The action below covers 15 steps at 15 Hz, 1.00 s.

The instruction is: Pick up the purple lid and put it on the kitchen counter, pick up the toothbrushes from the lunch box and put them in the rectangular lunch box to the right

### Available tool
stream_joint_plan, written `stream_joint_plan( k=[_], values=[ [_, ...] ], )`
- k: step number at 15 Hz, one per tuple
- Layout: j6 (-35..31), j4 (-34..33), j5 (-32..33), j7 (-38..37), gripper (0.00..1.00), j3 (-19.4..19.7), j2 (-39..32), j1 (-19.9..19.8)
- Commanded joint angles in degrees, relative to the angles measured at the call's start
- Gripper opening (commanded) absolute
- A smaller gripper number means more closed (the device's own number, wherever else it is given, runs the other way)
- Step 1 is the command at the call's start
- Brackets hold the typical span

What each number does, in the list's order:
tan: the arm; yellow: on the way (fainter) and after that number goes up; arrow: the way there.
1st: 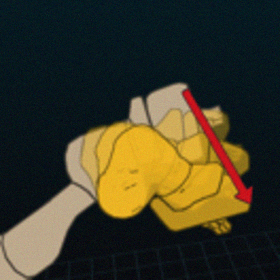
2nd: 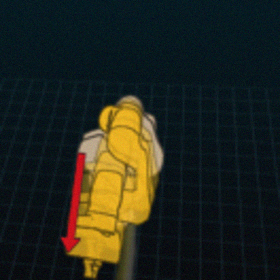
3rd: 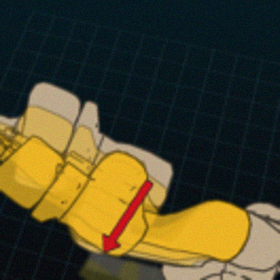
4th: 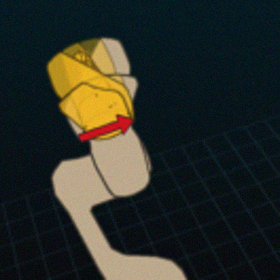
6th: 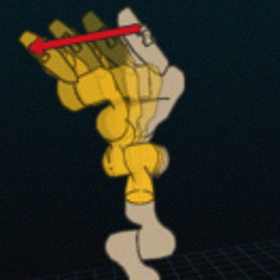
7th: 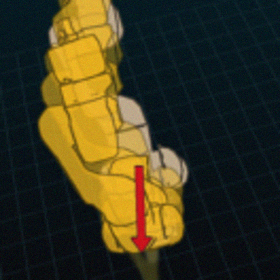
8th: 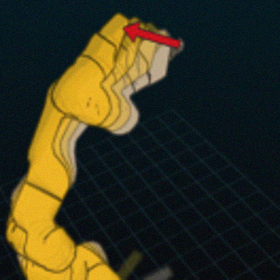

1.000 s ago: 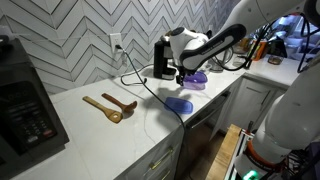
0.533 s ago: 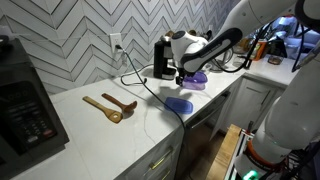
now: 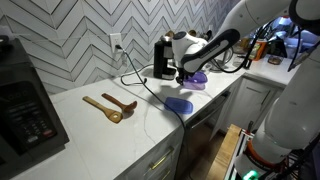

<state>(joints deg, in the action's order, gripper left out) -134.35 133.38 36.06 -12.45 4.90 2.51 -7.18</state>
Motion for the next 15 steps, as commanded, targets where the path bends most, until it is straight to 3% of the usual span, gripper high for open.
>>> stream_joint_plan(
  k=[1, 4, 7, 10, 11, 13, 15],
  values=[
    [1.88, -0.44, 1.35, -1.39, 0.62, 0.32, 0.23, -0.04],
    [3.14, -0.8, 1.41, -1.61, 0.65, 0.45, 0.64, -0.1],
    [4.15, -1.14, 1.41, -1.83, 0.62, 0.6, 0.96, -0.19],
    [5.17, -1.4, 1.38, -1.94, 0.48, 0.65, 1.14, -0.3],
    [5.5, -1.45, 1.32, -1.95, 0.38, 0.65, 1.17, -0.32],
    [6.11, -1.51, 1.24, -2.12, 0.26, 0.66, 1.22, -0.33],
    [6.49, -1.57, 1.2, -2.21, 0.23, 0.67, 1.27, -0.33]
  ],
)
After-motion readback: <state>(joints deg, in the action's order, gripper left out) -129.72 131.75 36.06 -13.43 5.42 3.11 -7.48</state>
